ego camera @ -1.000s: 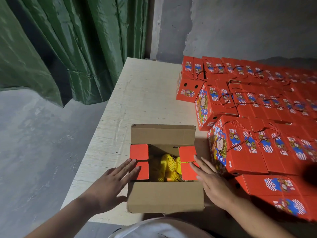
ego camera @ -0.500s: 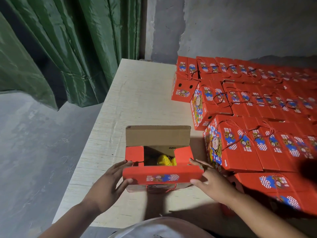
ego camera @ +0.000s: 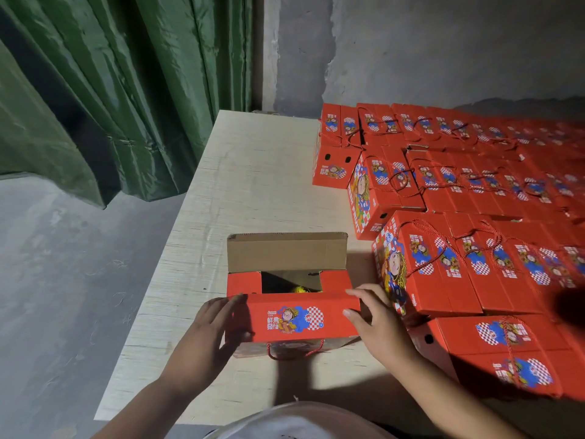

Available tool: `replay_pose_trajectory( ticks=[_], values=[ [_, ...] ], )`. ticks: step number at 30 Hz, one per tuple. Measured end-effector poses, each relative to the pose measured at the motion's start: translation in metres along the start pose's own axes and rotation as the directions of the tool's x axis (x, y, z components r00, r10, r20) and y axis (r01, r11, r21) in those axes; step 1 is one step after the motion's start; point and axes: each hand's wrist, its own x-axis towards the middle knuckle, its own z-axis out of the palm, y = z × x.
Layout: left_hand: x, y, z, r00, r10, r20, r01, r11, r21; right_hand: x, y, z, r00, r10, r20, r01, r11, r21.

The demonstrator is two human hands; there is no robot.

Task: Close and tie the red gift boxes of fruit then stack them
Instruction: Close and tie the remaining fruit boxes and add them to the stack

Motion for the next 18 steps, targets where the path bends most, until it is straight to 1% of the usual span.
replay_pose_trajectory(
  ticks=[3, 6, 8, 11, 15, 18],
  values=[
    [-0.003, 0.001, 0.005, 0.998, 0.002, 0.066, -0.006, 0.998, 0.061, 0.0, -0.004, -0.007, 0.995, -0.038, 0.095, 0.045, 0.996, -0.076],
    [-0.003, 0.006, 0.007, 0.999, -0.037, 0.038, 0.032, 0.991, 0.127, -0.001, -0.008, -0.008, 0.977, -0.039, 0.211, 0.063, 0.992, -0.105],
    [0.002, 0.01, 0.004, 0.998, -0.067, 0.019, 0.063, 0.987, 0.15, -0.003, -0.007, -0.006, 0.965, -0.028, 0.26, 0.061, 0.991, -0.119],
    [0.007, 0.009, 0.001, 0.999, -0.017, 0.049, 0.009, 0.989, 0.149, -0.005, -0.005, -0.002, 0.958, -0.017, 0.285, 0.065, 0.985, -0.16],
    [0.012, 0.006, -0.003, 0.993, 0.017, 0.119, -0.033, 0.99, 0.136, -0.006, -0.005, 0.003, 0.963, -0.016, 0.268, 0.068, 0.98, -0.186],
    [0.015, 0.007, -0.005, 0.991, 0.049, 0.121, -0.064, 0.99, 0.128, -0.006, -0.005, 0.003, 0.964, -0.02, 0.265, 0.072, 0.98, -0.186]
  ],
)
